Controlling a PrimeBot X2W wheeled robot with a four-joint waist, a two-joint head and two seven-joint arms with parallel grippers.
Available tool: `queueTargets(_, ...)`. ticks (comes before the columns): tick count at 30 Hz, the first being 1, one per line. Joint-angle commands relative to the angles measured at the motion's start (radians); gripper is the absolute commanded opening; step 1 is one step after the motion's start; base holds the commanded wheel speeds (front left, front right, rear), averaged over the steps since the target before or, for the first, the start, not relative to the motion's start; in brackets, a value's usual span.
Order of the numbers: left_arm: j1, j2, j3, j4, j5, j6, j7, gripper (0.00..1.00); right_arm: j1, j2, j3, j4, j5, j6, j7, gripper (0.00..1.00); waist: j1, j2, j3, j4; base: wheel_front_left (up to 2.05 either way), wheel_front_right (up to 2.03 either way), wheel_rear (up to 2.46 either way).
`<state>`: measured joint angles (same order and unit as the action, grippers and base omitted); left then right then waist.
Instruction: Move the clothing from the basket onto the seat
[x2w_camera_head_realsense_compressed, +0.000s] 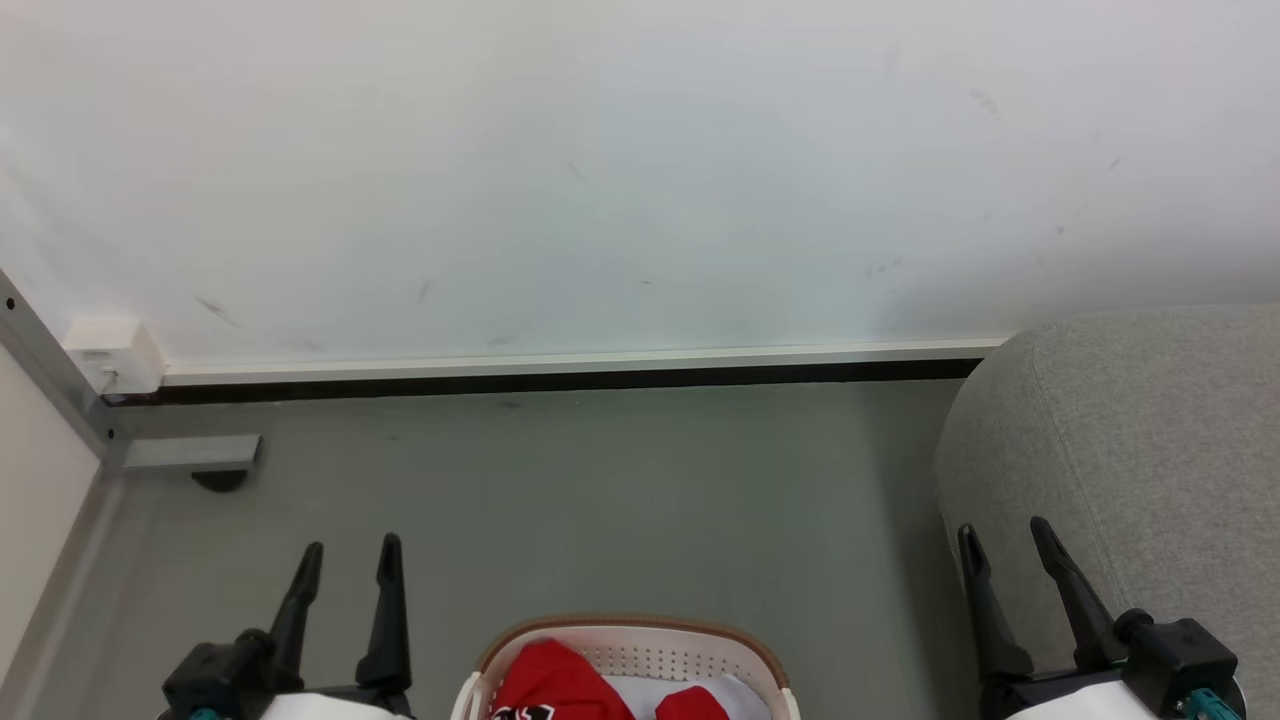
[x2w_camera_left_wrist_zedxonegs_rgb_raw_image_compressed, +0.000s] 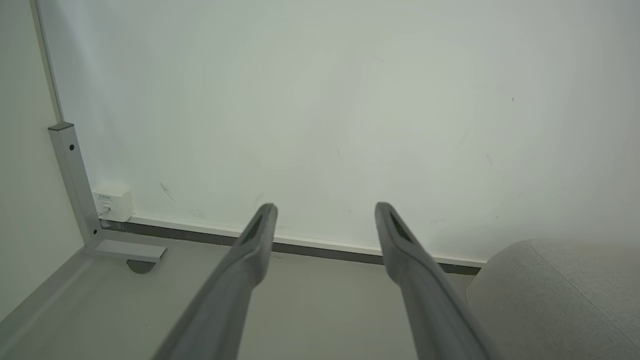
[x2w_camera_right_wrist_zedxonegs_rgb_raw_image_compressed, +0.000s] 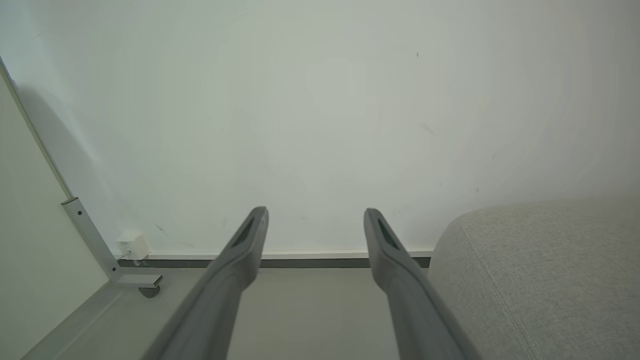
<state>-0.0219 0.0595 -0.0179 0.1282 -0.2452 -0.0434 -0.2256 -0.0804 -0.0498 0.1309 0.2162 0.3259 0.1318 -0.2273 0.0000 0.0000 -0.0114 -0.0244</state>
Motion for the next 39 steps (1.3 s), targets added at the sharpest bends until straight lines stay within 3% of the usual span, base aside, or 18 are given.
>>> queueTargets(1, 0.002, 0.001, 0.003, -0.004, 0.029, -0.003, -0.012, 1.0, -0.009, -0.001, 0.006, -0.008, -0.023, -0.002, -0.01, 1.0, 0.0, 0.0, 0.0, 0.0, 0.0, 0.0, 0.0)
queueTargets(18, 0.007, -0.005, -0.001, 0.004, 0.13, -0.007, -0.04, 1.0, 0.0, -0.001, 0.024, -0.013, -0.113, -0.002, -0.039, 1.0, 0.0, 0.0, -0.006, 0.0, 0.0, 0.0, 0.0)
queueTargets(39, 0.01, -0.008, 0.0, 0.005, 0.11, -0.01, -0.039, 1.0, -0.006, -0.001, 0.018, -0.008, -0.092, -0.002, -0.039, 1.0, 0.0, 0.0, 0.002, -0.02, 0.0, 0.0, 0.0)
